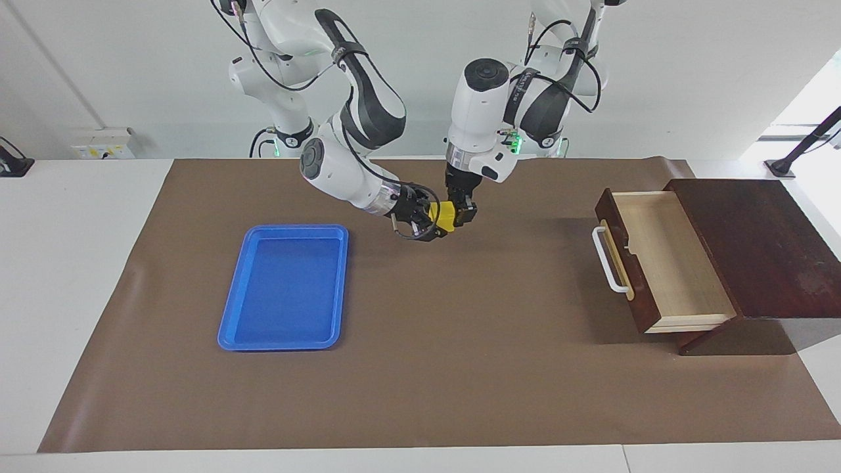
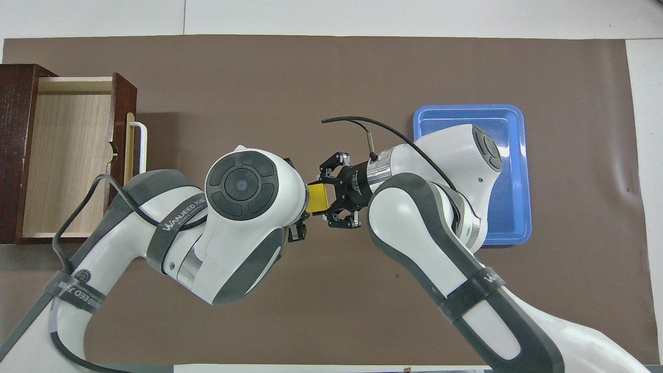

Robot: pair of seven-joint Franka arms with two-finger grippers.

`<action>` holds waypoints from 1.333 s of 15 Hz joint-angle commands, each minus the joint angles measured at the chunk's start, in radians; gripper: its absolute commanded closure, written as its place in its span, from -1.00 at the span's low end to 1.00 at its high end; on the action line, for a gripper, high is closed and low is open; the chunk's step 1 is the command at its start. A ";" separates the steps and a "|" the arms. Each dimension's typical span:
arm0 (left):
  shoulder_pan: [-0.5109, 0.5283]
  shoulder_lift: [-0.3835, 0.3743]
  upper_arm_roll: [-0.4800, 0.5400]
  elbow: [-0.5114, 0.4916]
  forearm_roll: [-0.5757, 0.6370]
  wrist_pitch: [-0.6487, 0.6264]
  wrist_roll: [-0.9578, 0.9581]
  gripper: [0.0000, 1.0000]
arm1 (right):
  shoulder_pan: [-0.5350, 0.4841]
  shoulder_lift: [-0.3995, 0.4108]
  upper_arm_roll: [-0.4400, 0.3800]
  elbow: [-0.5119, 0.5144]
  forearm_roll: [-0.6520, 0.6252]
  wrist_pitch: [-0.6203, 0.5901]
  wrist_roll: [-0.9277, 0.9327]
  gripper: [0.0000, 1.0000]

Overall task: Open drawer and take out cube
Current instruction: 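Carry the cube to the tray with the right gripper while the left gripper withdraws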

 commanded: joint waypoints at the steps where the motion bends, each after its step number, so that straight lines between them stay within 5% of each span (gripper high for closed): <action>1: -0.003 -0.021 0.016 -0.012 0.009 -0.052 0.016 -1.00 | -0.032 0.008 0.003 0.034 0.021 -0.021 0.010 1.00; 5: 0.141 -0.024 0.019 -0.020 0.011 -0.063 0.147 -1.00 | -0.075 0.011 0.000 0.050 0.018 -0.059 0.010 1.00; 12: 0.461 -0.017 0.017 -0.033 0.129 -0.061 0.604 -1.00 | -0.354 0.028 -0.006 0.058 -0.048 -0.141 -0.124 1.00; 20: 0.637 -0.011 0.017 -0.037 0.235 -0.003 0.818 -1.00 | -0.529 0.101 -0.009 -0.025 -0.142 -0.102 -0.335 1.00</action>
